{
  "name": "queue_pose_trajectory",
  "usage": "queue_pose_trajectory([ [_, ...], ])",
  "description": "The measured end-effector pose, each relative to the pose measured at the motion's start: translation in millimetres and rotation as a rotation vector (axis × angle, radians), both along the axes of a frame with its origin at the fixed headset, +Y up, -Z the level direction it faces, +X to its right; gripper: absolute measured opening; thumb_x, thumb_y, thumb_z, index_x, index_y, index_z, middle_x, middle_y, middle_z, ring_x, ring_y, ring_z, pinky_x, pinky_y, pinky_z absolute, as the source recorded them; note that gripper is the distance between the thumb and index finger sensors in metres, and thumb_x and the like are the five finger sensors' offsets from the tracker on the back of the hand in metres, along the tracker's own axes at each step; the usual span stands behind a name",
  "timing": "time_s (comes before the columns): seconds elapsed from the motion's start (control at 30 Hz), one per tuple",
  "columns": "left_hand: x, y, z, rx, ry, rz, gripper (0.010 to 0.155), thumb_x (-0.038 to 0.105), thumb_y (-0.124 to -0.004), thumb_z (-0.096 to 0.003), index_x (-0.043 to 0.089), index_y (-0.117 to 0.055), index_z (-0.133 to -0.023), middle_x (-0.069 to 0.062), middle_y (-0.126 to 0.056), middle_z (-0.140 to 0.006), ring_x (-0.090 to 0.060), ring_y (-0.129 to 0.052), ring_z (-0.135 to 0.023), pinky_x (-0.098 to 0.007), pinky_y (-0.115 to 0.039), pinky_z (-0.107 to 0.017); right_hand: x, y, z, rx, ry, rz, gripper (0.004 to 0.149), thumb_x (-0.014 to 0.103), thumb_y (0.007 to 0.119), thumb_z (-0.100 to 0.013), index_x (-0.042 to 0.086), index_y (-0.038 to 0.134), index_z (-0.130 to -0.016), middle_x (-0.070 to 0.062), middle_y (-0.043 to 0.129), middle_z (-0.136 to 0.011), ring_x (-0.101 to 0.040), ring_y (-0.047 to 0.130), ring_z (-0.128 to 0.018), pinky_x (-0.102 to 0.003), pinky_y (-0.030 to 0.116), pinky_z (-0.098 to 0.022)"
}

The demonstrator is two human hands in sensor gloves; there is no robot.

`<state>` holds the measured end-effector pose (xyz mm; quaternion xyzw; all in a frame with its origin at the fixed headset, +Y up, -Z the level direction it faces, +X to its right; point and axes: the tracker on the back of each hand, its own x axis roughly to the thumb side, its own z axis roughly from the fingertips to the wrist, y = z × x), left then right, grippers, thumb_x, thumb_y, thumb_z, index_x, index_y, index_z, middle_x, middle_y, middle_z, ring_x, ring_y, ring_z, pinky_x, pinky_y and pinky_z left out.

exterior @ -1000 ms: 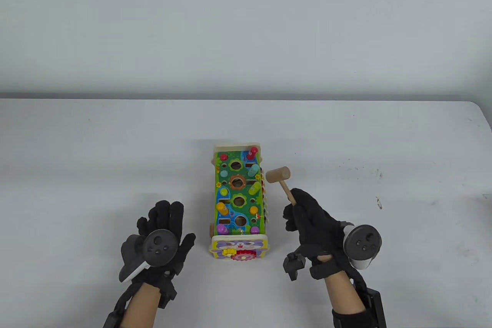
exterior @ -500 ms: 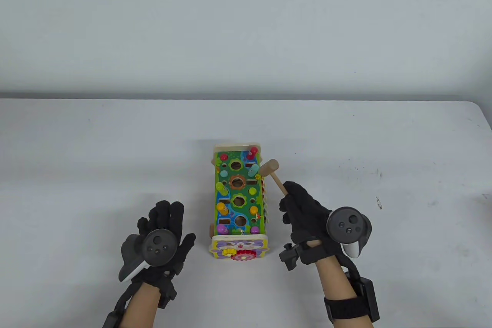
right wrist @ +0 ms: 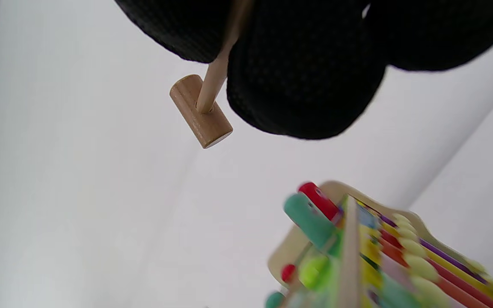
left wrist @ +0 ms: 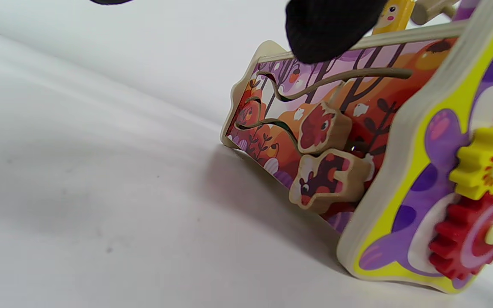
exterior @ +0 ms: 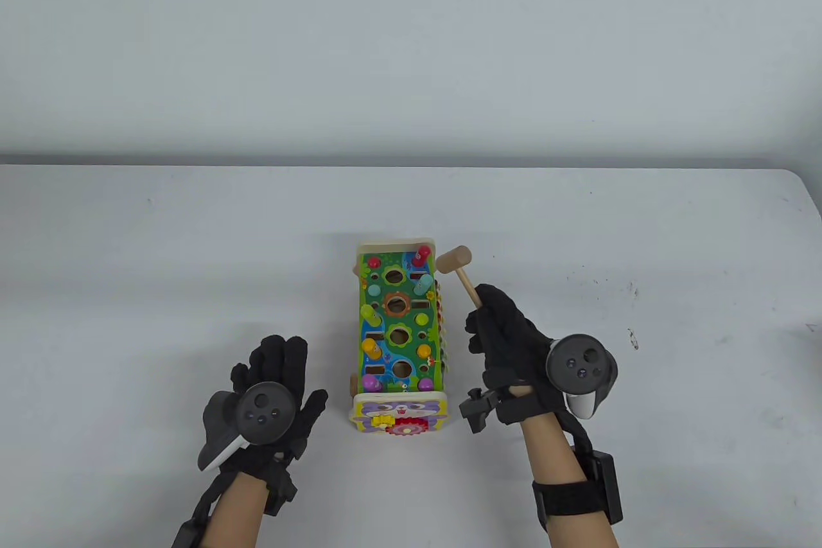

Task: Whack-a-mole

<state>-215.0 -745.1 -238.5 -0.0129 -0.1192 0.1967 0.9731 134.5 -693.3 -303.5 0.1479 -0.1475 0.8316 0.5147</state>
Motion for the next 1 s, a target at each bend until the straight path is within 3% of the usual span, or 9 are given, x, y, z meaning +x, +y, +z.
queue_pose_trajectory([
  [0.17,0,0,0,-0.003,-0.008,0.005,0.082,0.042,-0.063,-0.0567,0.006,-0.013,-0.112,-0.037,-0.014,-0.112,-0.068,-0.028,-0.103,-0.083,-0.023,-0.063,-15,-14,-17,-0.197,0.034,0.269,0.046,0.022,0.064,-0.056,-0.005,0.072,-0.092,-0.019,0.09,-0.063,-0.026,0.096,-0.031,-0.051,0.077,-0.031],
  [0.37,0,0,0,-0.007,-0.011,0.019,0.083,0.042,-0.063,-0.0568,0.006,-0.013,-0.112,-0.037,-0.014,-0.112,-0.068,-0.027,-0.103,-0.083,-0.023,-0.063,-6,-3,-14,-0.144,0.011,0.117,0.046,0.021,0.064,-0.056,-0.007,0.072,-0.092,-0.019,0.09,-0.062,-0.025,0.095,-0.03,-0.05,0.077,-0.03],
  [0.73,0,-1,-1,-0.016,-0.012,0.034,0.082,0.042,-0.063,-0.0568,0.006,-0.013,-0.112,-0.037,-0.014,-0.112,-0.068,-0.028,-0.103,-0.083,-0.023,-0.063,30,35,1,-0.077,0.002,-0.221,0.047,0.022,0.062,-0.057,-0.007,0.069,-0.093,-0.018,0.089,-0.063,-0.024,0.095,-0.032,-0.049,0.077,-0.031],
  [1.0,1,-2,-1,-0.028,-0.016,0.039,0.082,0.042,-0.063,-0.0568,0.006,-0.013,-0.112,-0.038,-0.014,-0.112,-0.069,-0.028,-0.103,-0.083,-0.024,-0.063,36,43,-1,-0.05,-0.047,-0.226,0.047,0.024,0.061,-0.058,-0.004,0.068,-0.095,-0.016,0.088,-0.066,-0.022,0.095,-0.035,-0.048,0.077,-0.034],
])
